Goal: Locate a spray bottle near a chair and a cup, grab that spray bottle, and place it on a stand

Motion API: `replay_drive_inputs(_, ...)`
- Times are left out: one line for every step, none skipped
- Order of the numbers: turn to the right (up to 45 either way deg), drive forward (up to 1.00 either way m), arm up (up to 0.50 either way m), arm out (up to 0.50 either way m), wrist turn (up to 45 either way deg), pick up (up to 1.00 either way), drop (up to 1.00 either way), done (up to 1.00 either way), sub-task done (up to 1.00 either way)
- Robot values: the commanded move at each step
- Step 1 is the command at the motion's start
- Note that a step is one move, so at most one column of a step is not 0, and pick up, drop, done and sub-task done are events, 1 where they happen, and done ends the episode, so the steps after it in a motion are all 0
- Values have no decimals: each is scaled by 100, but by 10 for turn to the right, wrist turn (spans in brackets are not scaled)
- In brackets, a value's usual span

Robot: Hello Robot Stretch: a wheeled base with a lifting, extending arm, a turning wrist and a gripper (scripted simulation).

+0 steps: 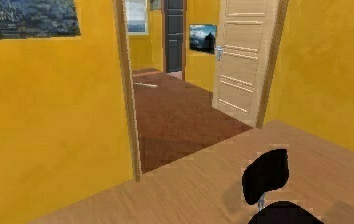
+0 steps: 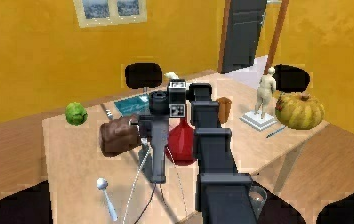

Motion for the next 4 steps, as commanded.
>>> replay_drive_inputs(0, 0, 0, 0, 450, 0, 0, 0, 0)
replay_drive_inputs(0, 0, 0, 0, 450, 0, 0, 0, 0)
replay_drive_inputs(0, 0, 0, 0, 450, 0, 0, 0, 0)
replay_drive_inputs(0, 0, 0, 0, 210, 0, 0, 0, 0)
